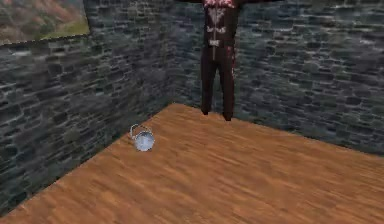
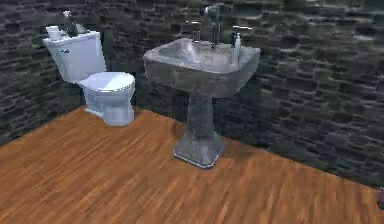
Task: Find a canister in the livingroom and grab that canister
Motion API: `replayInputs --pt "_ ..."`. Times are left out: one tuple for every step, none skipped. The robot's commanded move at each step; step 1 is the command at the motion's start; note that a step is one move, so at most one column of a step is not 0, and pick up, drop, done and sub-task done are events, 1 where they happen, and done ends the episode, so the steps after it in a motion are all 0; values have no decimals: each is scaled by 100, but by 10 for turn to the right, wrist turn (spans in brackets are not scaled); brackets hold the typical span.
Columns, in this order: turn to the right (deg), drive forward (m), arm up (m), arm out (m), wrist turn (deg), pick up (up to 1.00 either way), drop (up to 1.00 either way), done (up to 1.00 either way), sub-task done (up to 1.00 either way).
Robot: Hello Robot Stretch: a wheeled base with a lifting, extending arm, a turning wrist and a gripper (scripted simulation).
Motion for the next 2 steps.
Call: replayInputs --pt "-450 0 0 0 0 0 0 0 0" --pt "-450 0 0 0 0 0 0 0 0"
